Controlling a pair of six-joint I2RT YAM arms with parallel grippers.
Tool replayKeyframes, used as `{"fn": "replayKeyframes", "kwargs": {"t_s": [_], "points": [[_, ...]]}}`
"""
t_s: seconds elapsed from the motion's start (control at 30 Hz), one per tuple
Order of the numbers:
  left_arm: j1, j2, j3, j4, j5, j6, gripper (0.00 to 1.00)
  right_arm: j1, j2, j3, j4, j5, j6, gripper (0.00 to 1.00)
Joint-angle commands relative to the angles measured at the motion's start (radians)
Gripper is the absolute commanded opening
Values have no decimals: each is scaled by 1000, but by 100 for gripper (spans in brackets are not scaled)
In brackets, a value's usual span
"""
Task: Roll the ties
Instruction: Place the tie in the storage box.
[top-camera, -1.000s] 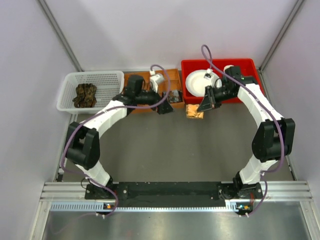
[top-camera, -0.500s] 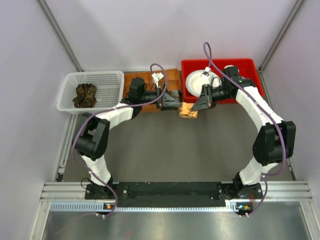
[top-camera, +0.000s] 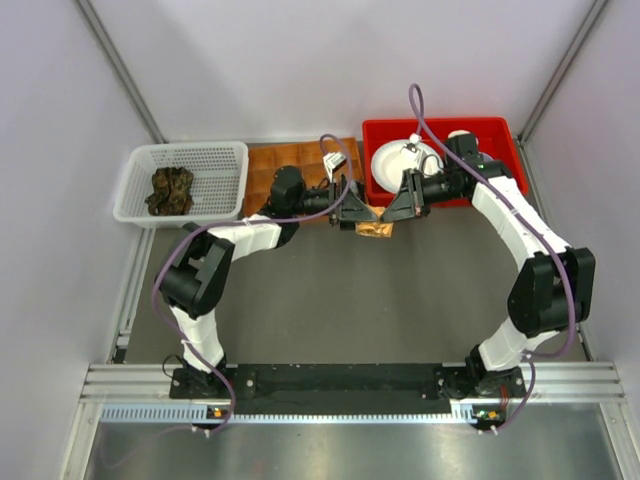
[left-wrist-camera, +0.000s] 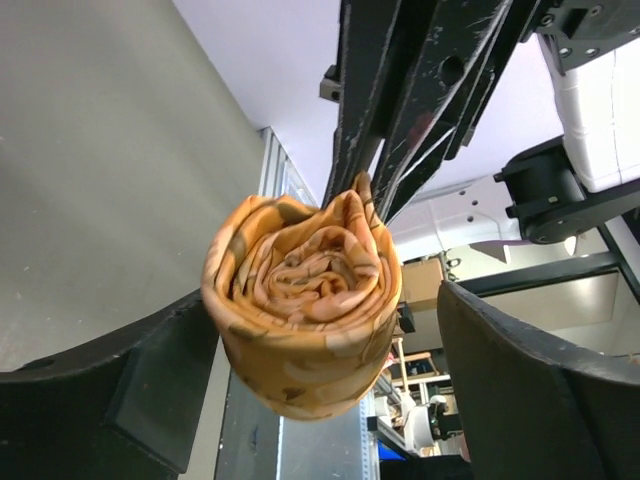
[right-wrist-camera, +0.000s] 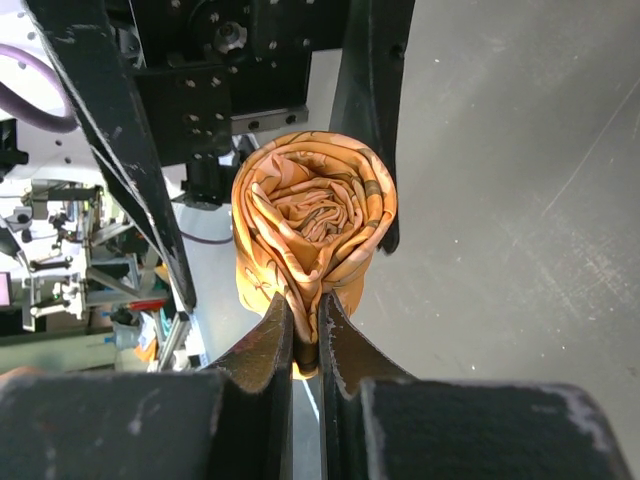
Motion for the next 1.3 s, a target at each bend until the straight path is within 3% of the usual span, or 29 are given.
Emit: {"fn": "replayKeyframes", "kwargs": {"t_s": [0.0, 0.33, 0.57, 0.6, 0.7, 0.87, 1.13, 1.23, 1.27], "points": [[-19, 16, 14, 133, -2, -40, 78, 14, -66, -7, 39, -39, 12, 0], [-23, 22, 13, 169, -3, -68, 48, 20, -85, -29, 51, -22, 20, 0], [-22, 19, 13, 195, 9, -77, 12, 30, -86, -20, 36, 20, -3, 0], [-20, 18, 14, 193, 11, -76, 2, 30, -83, -18, 34, 23, -5, 0], [-17, 12, 10, 192, 9, -71, 0, 30, -79, -3, 22, 41, -11, 1], [-2, -4, 0, 144, 6, -39, 0, 30, -77, 16, -2, 75, -34, 23], [32, -30, -12, 66, 14, 22, 0, 30, -74, 28, -19, 101, -45, 43], [52, -37, -4, -13, 14, 82, 0, 30, -73, 37, -25, 115, -51, 58], [60, -41, 0, -49, 14, 105, 0, 30, -73, 45, -30, 126, -51, 68]]}}
